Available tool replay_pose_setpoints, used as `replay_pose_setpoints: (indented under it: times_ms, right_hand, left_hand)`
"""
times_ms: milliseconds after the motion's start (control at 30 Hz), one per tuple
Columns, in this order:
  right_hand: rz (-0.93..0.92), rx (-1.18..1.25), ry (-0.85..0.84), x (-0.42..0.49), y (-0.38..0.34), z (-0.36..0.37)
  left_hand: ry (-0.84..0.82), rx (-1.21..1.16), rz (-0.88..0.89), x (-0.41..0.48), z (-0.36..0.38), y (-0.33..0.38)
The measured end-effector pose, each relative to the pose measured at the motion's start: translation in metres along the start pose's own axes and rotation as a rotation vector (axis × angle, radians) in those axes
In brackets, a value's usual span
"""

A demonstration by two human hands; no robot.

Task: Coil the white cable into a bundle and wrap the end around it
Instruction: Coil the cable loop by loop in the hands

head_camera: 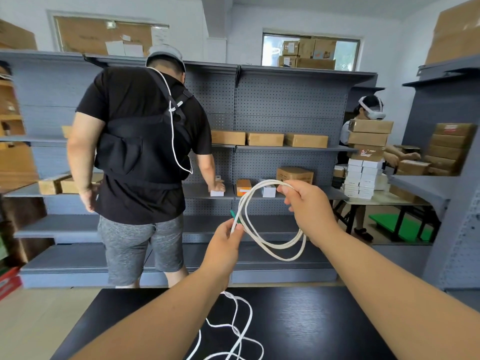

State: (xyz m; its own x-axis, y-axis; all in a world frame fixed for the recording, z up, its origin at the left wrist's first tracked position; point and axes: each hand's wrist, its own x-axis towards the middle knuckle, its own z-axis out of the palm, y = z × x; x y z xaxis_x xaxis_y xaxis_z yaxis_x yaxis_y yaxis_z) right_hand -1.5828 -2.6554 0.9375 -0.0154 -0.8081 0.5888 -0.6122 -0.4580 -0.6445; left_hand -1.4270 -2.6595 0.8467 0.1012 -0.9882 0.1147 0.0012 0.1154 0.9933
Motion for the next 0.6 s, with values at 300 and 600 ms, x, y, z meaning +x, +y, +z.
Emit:
replay_pose_setpoints:
  times_ms: [300,600]
  right_hand:
    - [0.083,0.058,0.033,0.001,0.004,0.002]
    - [0.086,0.033,0.022,0.003,0.010,0.000]
  left_hand:
    - [-0.050,0.037,0.145,-0.007,-0.005,0.007]
    - [-0.085,-0.119,0.109,-0.007,-0.008,0.014]
